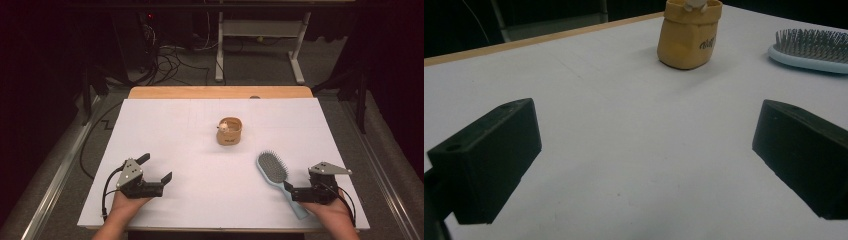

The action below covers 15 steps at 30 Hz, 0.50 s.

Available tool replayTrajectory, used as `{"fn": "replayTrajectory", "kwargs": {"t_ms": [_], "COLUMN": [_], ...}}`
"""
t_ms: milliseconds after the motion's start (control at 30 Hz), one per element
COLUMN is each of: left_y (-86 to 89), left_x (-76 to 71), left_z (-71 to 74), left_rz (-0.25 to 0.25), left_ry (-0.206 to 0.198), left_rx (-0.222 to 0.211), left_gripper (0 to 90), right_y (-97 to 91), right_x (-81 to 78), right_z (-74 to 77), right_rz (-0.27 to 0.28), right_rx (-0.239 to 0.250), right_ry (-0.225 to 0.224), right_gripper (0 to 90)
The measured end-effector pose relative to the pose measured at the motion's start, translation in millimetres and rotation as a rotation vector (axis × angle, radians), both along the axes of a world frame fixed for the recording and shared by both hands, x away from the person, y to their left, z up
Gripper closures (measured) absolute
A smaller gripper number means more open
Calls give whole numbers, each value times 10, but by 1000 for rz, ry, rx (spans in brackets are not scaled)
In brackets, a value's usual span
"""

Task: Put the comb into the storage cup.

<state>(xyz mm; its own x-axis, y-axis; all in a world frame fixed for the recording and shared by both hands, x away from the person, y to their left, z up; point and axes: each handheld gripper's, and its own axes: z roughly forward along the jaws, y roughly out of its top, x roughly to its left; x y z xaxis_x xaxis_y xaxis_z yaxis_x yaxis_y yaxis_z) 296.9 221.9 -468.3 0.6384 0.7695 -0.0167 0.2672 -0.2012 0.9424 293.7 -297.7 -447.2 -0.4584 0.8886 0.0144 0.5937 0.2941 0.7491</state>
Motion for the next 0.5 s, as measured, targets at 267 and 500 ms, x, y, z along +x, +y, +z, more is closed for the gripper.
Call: {"fn": "replayTrajectory", "kwargs": {"t_ms": [267,500], "left_y": [-4,-3], "left_x": [-1,1], "left_z": [-1,-10], "left_rz": [1,1], "left_ry": [2,11], "left_rx": [-1,-10], "left_gripper": [0,0], "right_y": [-17,16], "right_x": [-11,15], "right_z": [-41,-21], "right_rz": [2,25], "right_rx": [-7,-21], "right_ry": [70,110], "right_gripper": [2,2]}}
